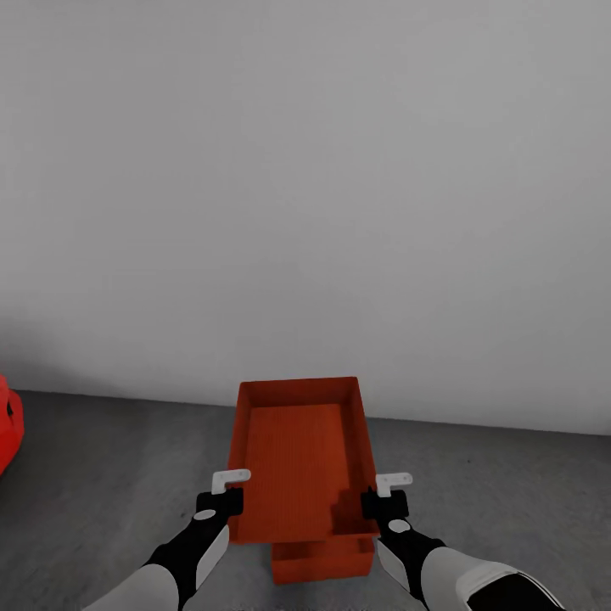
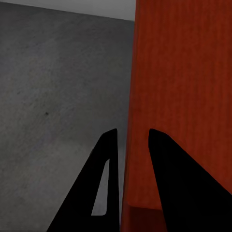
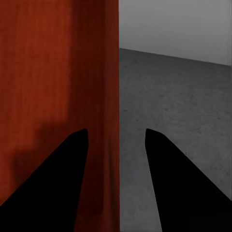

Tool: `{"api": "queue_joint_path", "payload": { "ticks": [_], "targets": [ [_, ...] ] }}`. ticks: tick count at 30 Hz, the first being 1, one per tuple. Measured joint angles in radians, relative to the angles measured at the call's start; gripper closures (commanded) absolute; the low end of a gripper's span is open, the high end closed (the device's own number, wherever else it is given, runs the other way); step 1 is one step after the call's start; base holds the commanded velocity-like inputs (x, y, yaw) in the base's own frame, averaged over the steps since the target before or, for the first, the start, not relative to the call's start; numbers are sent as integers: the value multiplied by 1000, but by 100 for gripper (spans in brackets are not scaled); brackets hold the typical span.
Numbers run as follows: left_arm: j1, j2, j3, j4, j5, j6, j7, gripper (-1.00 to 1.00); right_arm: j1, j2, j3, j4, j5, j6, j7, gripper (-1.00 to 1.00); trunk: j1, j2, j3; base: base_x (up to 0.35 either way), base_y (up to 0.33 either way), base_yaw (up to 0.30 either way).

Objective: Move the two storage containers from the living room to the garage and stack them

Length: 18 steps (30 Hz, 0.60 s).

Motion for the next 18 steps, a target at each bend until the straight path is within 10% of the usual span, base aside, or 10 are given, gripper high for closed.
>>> {"api": "queue_joint_path", "payload": {
  "ticks": [18],
  "targets": [
    [0,0,1,0,-1,0,0,100,0,0,0,0,0,0,0,100,0,0,-29,0,0,0]
  ]
}}
